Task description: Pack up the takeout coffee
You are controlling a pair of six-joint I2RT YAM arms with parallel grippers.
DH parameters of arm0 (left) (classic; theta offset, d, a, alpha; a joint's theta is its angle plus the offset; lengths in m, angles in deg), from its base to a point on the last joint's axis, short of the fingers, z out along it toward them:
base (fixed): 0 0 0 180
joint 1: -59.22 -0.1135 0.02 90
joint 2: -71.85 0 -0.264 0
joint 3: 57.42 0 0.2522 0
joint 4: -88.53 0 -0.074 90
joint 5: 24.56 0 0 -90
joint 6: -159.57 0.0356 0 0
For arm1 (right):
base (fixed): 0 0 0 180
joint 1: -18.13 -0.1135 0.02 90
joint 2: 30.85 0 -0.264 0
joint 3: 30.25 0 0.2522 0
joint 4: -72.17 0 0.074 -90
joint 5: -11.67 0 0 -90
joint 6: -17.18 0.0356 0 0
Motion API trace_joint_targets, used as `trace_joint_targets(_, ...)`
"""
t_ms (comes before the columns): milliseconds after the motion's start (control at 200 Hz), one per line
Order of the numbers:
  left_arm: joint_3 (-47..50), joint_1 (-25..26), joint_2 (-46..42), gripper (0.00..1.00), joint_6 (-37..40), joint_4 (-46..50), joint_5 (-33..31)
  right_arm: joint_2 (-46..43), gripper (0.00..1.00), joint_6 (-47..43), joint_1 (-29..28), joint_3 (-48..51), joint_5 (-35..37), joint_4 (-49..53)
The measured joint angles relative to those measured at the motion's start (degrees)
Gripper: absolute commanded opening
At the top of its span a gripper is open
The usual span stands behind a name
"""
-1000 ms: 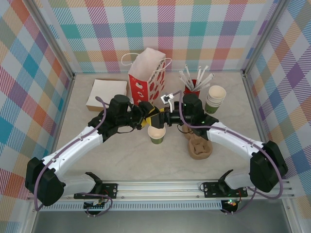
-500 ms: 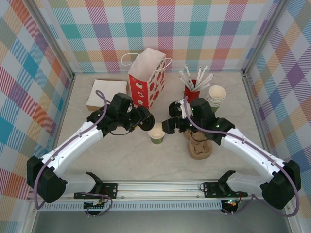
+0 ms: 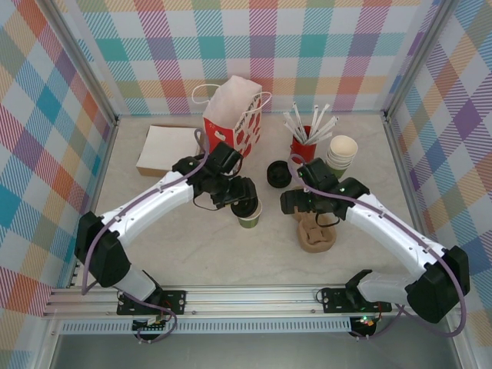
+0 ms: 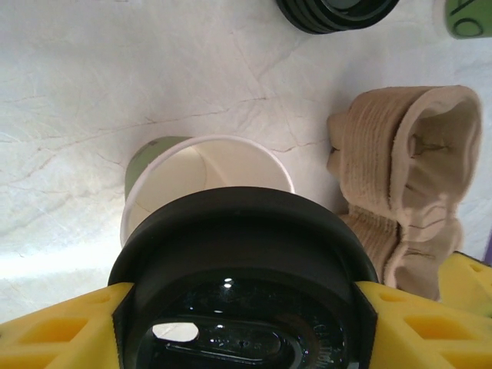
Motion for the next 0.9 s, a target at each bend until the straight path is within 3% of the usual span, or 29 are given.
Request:
trace_joint_targets(395, -6.0, 1.6, 6.8, 0.58, 2.9, 4.0, -2.3, -0.3, 1.00, 1.0, 0.3, -0.2, 3.8, 2.3)
trace_joint_targets(900, -7.2, 1.9, 9.3, 0.59, 3.1, 6.3, -3.6, -0.9, 1.00, 1.0, 0.4, -0.2, 3.8, 2.3)
